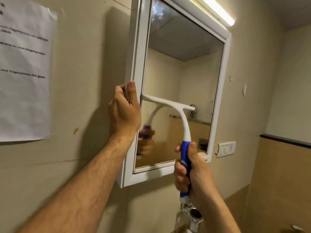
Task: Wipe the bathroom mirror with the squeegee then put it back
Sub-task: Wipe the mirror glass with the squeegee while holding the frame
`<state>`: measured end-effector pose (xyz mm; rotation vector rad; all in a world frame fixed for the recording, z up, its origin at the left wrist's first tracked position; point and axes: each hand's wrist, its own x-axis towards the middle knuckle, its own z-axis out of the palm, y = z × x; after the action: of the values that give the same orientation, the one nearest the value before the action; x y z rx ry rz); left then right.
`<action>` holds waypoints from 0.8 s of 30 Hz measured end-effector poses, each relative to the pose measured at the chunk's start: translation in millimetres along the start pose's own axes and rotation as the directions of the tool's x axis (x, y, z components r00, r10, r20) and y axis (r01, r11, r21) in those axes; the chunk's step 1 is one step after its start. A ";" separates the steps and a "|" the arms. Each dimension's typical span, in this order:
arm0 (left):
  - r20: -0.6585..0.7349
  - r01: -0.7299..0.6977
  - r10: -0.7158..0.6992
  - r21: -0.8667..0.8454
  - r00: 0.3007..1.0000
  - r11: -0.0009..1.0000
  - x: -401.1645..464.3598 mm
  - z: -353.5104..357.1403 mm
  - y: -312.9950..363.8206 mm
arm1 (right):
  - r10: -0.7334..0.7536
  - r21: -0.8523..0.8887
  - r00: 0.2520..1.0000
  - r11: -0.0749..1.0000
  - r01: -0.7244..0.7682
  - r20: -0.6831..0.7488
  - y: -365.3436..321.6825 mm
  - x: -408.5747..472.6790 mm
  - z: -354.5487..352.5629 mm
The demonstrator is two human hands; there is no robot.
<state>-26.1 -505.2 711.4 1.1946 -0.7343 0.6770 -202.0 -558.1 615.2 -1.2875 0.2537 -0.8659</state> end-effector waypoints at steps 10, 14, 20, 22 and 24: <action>-0.017 0.003 -0.003 -0.014 1.000 1.000 -1.4 -1.1 -0.1 | -0.068 -0.071 0.998 0.995 0.067 -0.011 -25.2 13.8 -0.6; -0.002 -0.011 0.011 -0.034 1.000 0.999 -2.3 -1.5 0.2 | -0.057 -0.067 0.998 0.996 0.056 -0.020 -25.0 14.5 3.1; 0.000 -0.011 0.011 -0.033 1.000 0.999 -3.0 -2.9 1.3 | 0.128 0.043 0.990 0.991 -0.126 -0.057 28.6 -10.1 -16.6; -0.007 -0.005 0.004 -0.033 1.000 0.999 -3.1 -2.7 0.7 | 0.136 0.035 0.989 0.990 -0.134 -0.062 33.8 -13.8 -20.7; -0.012 -0.002 0.001 -0.022 1.000 1.000 -2.8 -2.6 0.1 | 0.108 -0.017 0.990 0.994 -0.110 -0.086 27.6 -11.5 -19.6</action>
<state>-27.4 -502.8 708.7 1.1692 -0.7307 0.6755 -210.2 -563.9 580.8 -1.2466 0.3982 -0.8275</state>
